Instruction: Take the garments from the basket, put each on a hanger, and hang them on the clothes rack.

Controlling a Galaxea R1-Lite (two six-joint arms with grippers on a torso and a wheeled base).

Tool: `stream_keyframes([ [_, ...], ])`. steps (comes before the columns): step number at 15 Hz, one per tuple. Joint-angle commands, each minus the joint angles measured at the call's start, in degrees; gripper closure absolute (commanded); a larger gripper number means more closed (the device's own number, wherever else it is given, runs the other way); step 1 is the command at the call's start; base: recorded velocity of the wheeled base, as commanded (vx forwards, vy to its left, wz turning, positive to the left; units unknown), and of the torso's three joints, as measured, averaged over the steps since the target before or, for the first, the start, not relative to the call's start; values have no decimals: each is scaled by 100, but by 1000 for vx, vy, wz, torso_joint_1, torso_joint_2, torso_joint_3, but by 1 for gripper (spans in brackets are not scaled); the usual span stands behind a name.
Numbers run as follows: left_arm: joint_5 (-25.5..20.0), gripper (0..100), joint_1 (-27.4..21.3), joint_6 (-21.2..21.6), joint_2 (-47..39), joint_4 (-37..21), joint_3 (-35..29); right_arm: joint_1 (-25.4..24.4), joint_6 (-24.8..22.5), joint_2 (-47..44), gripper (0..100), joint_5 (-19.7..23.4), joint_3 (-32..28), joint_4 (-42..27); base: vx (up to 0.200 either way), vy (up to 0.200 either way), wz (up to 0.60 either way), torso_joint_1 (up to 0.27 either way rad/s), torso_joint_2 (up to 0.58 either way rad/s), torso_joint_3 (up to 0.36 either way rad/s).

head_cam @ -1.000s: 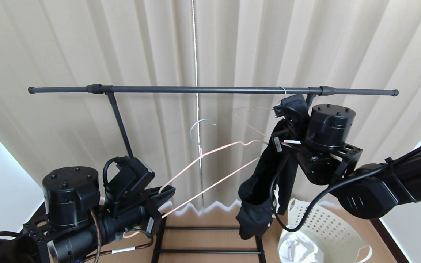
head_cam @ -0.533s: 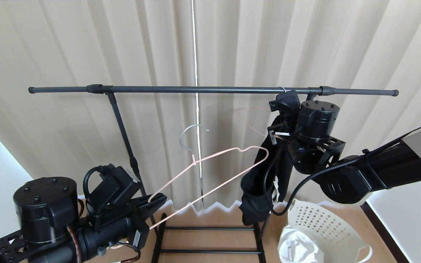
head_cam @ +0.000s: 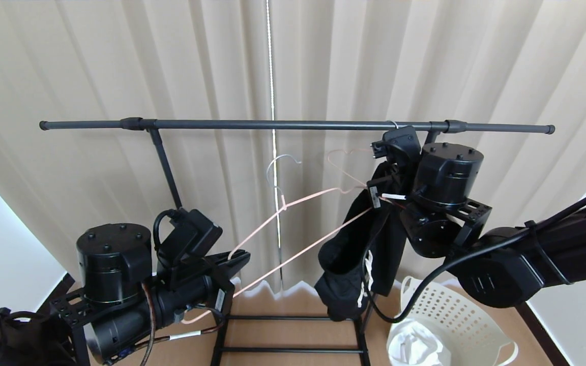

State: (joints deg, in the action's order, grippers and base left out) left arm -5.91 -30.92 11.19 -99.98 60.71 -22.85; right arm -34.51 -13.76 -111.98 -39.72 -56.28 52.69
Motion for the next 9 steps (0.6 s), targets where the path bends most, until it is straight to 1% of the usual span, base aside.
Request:
stream_keyframes([
  [1, -6, 100, -11, -47, -163, 2, -89, -231, 84, 124, 100, -27, 91, 5, 0, 0, 0, 0, 0, 0],
  [3, -6, 100, -20, -47, -154, 20, -89, -407, 137, 115, 100, -36, 91, 5, 0, 0, 0, 0, 0, 0],
  [4, -6, 100, -20, -47, -154, 20, -89, -407, 137, 115, 100, -36, 91, 5, 0, 0, 0, 0, 0, 0],
  [5, 2, 100, -11, -56, -163, 231, -53, -697, 286, 115, 100, -71, 109, -4, 0, 0, 0, 0, 0, 0],
  [6, 11, 100, -11, -56, -163, 310, -36, -838, 383, 106, 100, -142, 118, -4, 0, 0, 0, 0, 0, 0],
  [9, 117, 100, -20, -56, -171, 345, -45, -1251, 559, 98, 100, -291, 162, -30, 0, 0, 0, 0, 0, 0],
])
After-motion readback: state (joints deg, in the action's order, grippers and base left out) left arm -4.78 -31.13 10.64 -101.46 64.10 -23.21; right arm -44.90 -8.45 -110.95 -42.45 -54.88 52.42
